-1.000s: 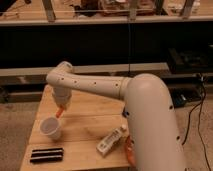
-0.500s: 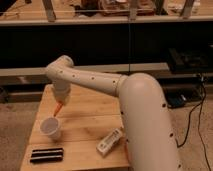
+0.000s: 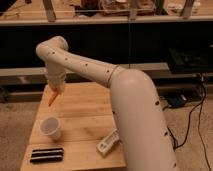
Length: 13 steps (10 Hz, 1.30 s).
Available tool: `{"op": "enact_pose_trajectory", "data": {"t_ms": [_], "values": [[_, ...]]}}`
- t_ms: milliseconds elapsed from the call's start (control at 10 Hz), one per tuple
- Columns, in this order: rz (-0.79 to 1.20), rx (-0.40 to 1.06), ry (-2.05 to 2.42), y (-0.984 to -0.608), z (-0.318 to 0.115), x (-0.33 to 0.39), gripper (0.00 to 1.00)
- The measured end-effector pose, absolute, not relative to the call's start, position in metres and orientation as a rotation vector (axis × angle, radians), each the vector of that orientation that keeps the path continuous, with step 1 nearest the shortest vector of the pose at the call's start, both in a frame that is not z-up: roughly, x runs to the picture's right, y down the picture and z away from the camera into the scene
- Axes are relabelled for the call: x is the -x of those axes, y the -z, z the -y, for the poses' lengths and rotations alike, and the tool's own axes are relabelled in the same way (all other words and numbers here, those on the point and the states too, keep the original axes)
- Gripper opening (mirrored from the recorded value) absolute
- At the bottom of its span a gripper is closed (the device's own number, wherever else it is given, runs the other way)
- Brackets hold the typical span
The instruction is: Place the pepper in the ceramic cup
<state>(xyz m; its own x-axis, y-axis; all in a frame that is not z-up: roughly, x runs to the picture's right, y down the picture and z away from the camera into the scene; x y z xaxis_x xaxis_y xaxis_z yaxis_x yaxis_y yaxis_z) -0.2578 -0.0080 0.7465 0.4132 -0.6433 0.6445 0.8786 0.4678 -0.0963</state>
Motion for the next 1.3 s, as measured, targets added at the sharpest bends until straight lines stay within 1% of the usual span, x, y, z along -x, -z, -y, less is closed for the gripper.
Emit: {"op": "enact_pose_trajectory", "data": {"t_ms": [200,500,700,1100,1200,1300], "values": [[0.598,0.444,1.004,-0.731,-0.007,0.251,0.00],[0.587,0.409,1.029,-0.710,-0.046,0.245,0.00],[0.542,0.405,1.062,-0.711,-0.066,0.254,0.00],[0.536,0.433,1.126,-0.720,-0.085,0.274,0.00],[0.537,0.441,1.139,-0.722,-0.088,0.276,0.01],[0.531,0.463,1.162,-0.727,-0.093,0.275,0.10]]}}
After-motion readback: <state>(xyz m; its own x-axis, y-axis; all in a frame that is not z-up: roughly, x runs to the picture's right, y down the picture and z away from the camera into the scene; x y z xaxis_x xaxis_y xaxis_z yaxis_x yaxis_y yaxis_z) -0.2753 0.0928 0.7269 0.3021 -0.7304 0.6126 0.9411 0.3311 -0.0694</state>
